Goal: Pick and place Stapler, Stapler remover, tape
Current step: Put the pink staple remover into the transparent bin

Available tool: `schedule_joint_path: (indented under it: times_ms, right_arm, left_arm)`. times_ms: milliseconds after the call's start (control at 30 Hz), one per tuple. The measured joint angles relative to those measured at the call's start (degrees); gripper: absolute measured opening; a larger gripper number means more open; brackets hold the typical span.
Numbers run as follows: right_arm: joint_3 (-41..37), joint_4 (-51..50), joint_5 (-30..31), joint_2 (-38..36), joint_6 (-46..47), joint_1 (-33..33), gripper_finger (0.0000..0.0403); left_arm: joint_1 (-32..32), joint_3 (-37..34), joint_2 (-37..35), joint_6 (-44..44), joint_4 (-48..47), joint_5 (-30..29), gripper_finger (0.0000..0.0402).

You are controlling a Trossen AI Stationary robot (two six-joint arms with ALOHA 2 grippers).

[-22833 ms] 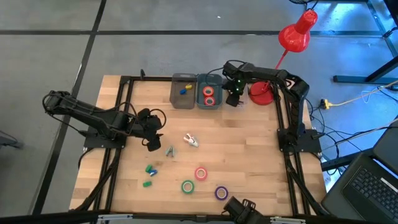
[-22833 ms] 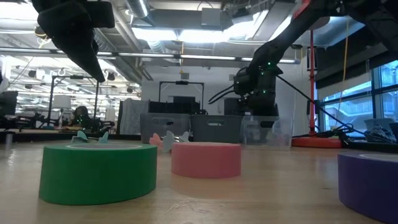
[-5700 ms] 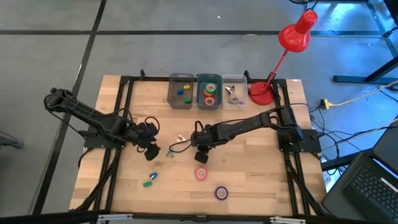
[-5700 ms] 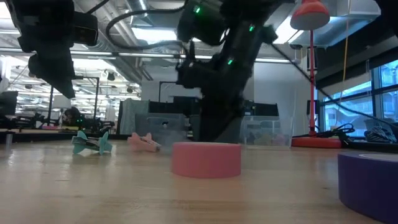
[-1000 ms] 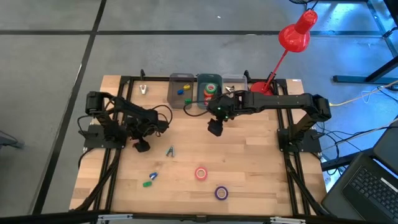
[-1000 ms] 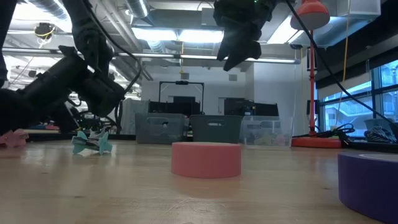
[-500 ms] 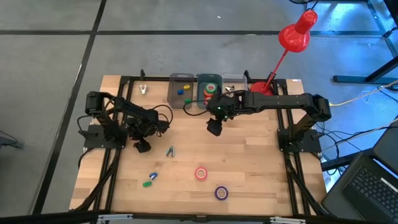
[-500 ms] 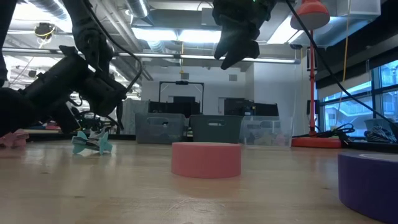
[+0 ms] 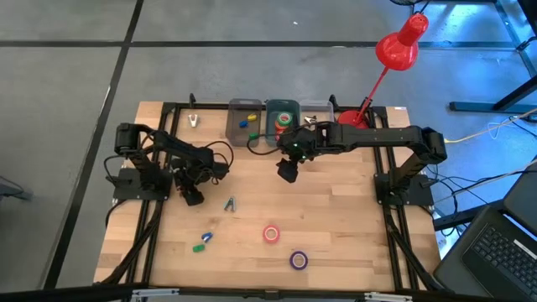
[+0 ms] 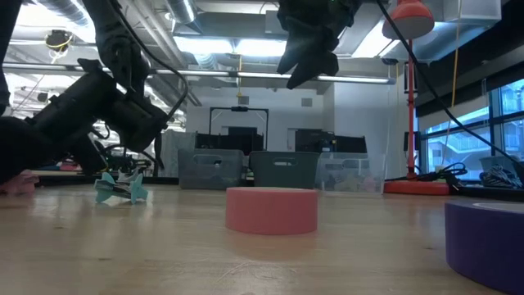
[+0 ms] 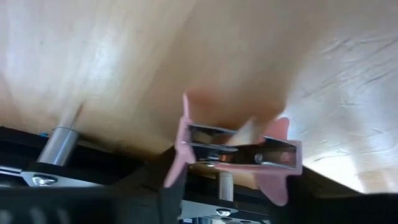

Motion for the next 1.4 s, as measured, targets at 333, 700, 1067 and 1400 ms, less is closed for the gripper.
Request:
schedule_joint_path:
  times_ms: [333,700,1067,1400]
  right_arm:
    - [0.00,0.00,0.00,0.00,0.00,0.00,0.0248]
    - [-0.04,0.58,0.04,-1.28,0.02,0.02,0.0248]
    - [-0.03,4.65,0.68,-7.98,-1.58,-0.31,0.0248]
    - [-0.02,5.03,0.66,-8.67,-2.19,-0.31,0.0248]
  left_arm:
    - [0.02,0.18,0.03,-2.47,-0.16,-0.76,0.0082]
    - [-0.24,3.77,-11.21,-11.05,9.93,-10.65,0.0082]
    - [0.17,3.67,-26.83,-17.29,31.74,-12.66,0.0082]
    - [0.15,3.58,-26.85,-10.69,50.98,-9.10,0.0082]
